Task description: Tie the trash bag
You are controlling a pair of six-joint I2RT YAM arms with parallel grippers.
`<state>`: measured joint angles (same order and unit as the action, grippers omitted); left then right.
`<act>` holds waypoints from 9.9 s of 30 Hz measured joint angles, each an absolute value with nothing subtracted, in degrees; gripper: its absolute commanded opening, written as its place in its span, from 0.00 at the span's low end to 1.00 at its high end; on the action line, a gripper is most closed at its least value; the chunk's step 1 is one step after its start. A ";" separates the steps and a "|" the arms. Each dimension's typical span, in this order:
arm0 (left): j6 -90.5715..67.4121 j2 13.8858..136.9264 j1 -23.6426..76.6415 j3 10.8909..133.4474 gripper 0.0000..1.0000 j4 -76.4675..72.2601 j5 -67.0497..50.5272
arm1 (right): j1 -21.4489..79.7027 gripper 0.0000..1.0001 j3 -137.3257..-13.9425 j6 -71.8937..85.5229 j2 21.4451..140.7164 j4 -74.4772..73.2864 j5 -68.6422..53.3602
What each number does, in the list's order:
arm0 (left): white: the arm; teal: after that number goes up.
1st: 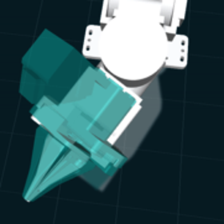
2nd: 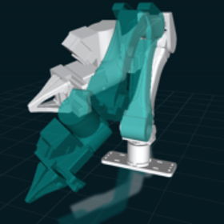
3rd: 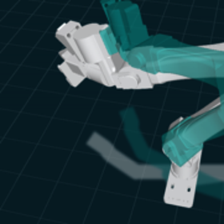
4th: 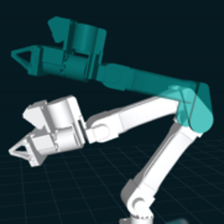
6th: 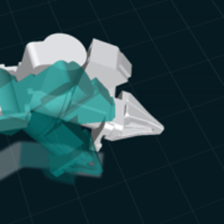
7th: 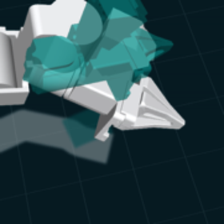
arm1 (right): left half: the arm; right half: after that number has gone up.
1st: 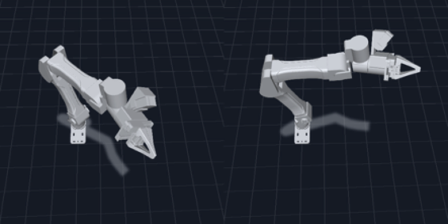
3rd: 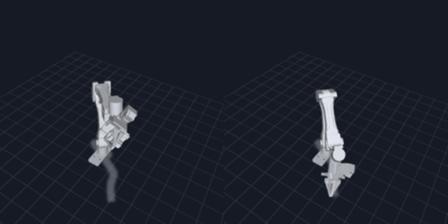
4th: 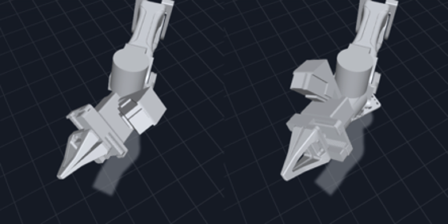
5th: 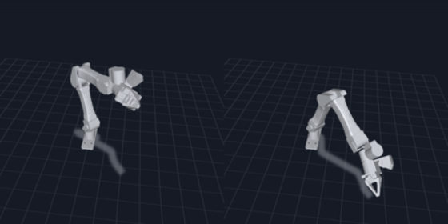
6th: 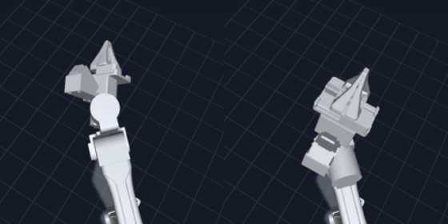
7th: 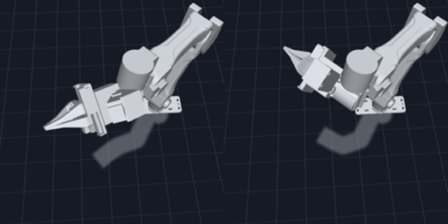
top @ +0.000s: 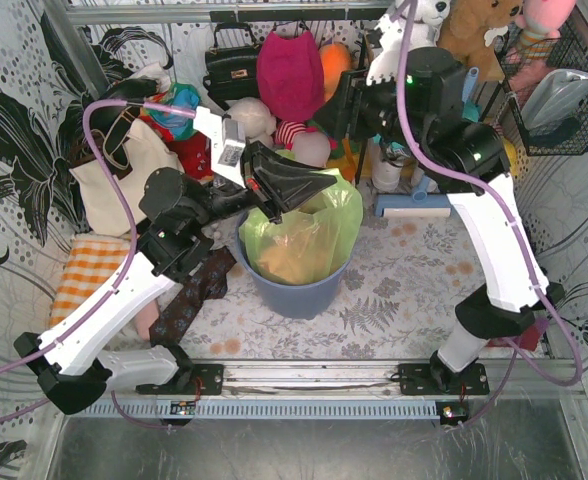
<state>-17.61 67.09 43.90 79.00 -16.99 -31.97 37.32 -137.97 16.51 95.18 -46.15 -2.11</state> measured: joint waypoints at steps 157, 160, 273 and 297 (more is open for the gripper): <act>-40.25 80.18 34.46 95.64 0.00 -11.11 -41.12 | 32.60 0.36 -115.50 16.75 72.44 -29.76 -28.05; -40.51 80.07 34.46 95.09 0.00 -12.62 -41.87 | 32.60 0.39 -119.46 17.12 74.41 -32.32 -25.10; -16.51 52.88 34.46 69.84 0.00 -9.32 -19.09 | 41.91 0.00 -115.13 42.04 88.36 -21.61 -24.38; -17.65 52.10 34.46 66.22 0.00 -9.47 -22.52 | 42.48 0.00 -80.05 42.72 71.77 17.69 -13.93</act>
